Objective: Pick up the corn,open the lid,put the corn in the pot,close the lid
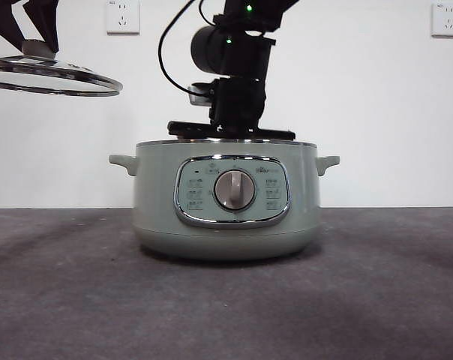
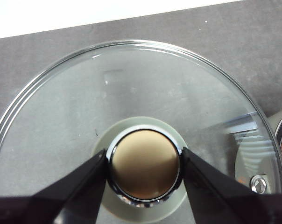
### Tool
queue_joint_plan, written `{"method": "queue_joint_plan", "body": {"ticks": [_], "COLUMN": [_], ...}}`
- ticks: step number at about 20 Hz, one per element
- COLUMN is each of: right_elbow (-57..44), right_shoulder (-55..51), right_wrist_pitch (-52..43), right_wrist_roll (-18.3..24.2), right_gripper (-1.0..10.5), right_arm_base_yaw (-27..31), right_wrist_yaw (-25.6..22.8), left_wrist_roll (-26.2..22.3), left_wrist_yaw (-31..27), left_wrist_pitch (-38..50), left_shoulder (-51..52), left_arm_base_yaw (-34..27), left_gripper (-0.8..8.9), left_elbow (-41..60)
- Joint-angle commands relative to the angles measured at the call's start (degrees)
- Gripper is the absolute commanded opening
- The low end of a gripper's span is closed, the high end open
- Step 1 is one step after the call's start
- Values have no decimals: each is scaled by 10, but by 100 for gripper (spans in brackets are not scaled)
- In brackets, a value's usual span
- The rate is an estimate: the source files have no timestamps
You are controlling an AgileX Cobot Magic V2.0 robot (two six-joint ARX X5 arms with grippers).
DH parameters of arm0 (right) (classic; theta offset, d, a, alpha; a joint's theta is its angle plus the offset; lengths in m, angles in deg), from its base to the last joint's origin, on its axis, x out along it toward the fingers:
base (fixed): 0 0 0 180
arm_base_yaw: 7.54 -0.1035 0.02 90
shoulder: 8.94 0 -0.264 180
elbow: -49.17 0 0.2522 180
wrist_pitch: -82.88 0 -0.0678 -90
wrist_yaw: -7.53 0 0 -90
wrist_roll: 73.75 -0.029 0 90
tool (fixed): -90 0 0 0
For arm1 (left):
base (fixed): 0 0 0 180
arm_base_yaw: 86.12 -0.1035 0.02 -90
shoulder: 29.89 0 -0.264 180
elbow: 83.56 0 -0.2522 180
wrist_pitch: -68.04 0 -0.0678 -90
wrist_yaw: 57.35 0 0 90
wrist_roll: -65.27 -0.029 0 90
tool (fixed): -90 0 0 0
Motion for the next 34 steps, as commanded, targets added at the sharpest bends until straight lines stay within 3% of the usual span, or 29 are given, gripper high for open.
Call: {"method": "queue_joint_plan", "body": {"ticks": [1,4,5,8,9,13,21,27,34], "right_elbow": [2,2,2,2,2,-37,-320,-462,-483], "right_shoulder": [-48,-139,-172,-273,-300,-400,-628,-770,-846], "right_wrist_pitch": [-6,39,62,145,177,193,165,155,167], "right_wrist_roll": [2,29,35,56,58,55,-30,-93,-114], "right_gripper": [446,435,374,15,-4,-3,-3,-3,-3], "right_arm_base_yaw": [-16,-25,-29,-35,-35,-51,-115,-124,-124], "right_wrist_yaw": [-18,-33,-45,-82,-83,-86,-87,-87,-87], "left_wrist_roll": [-4,2,2,5,6,6,14,10,13], "left_wrist_yaw": [3,25,30,32,37,40,39,29,33], "left_wrist_pitch": [22,17,14,10,4,-2,-8,-5,-7], "left_shoulder": [15,15,15,15,15,14,-16,-45,-91], "left_arm_base_yaw": [5,22,35,85,106,179,287,313,319], "left_gripper": [-9,-9,-9,-9,-9,-9,-9,-9,-9], "left_elbow": [-12,-12,-12,-12,-12,-12,-11,-11,-11]}}
